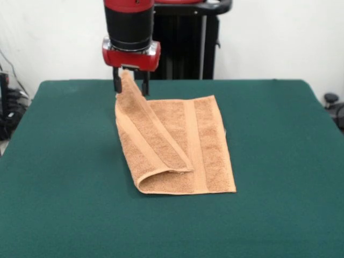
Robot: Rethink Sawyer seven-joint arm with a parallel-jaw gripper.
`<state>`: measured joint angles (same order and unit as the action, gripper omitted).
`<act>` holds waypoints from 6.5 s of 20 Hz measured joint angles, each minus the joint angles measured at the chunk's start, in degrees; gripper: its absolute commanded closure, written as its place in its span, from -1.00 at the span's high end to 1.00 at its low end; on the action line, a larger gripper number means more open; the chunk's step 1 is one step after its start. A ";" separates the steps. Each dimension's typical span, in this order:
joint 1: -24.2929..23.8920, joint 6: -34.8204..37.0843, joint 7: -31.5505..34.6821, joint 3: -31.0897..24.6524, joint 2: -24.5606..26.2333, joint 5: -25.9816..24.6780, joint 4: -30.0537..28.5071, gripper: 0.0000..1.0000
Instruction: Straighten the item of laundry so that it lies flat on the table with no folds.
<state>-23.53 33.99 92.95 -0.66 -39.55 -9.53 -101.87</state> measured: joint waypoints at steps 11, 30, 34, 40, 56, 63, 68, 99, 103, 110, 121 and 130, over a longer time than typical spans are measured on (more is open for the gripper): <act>-5.04 4.77 -0.02 -7.20 -0.22 -2.31 -0.09 1.00; -11.96 12.88 -0.43 -19.11 -2.85 -9.80 -0.16 1.00; -14.35 15.49 -0.48 -21.73 -4.30 -11.13 -0.17 1.00; -15.99 18.14 -0.59 -23.90 -4.96 -12.79 -0.15 1.00; -17.92 23.44 -2.46 -31.58 -5.30 -18.09 0.99 1.00; -18.92 24.59 -6.16 -33.61 -5.27 -20.24 1.54 1.00; -19.25 25.15 -9.36 -34.93 -5.23 -22.18 1.97 1.00; -21.29 25.54 -11.39 -35.12 -5.04 -25.51 1.42 1.00; -23.00 25.54 -11.39 -35.12 -5.05 -27.31 -0.12 1.00; -24.95 25.53 -11.39 -35.12 -5.21 -27.79 -1.93 1.00; -25.62 25.53 -11.39 -35.34 -5.24 -27.78 -4.23 1.00; -24.92 25.52 -11.39 -35.35 -5.19 -27.78 -5.32 1.00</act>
<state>-48.45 59.52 81.55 -36.01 -44.75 -37.31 -107.20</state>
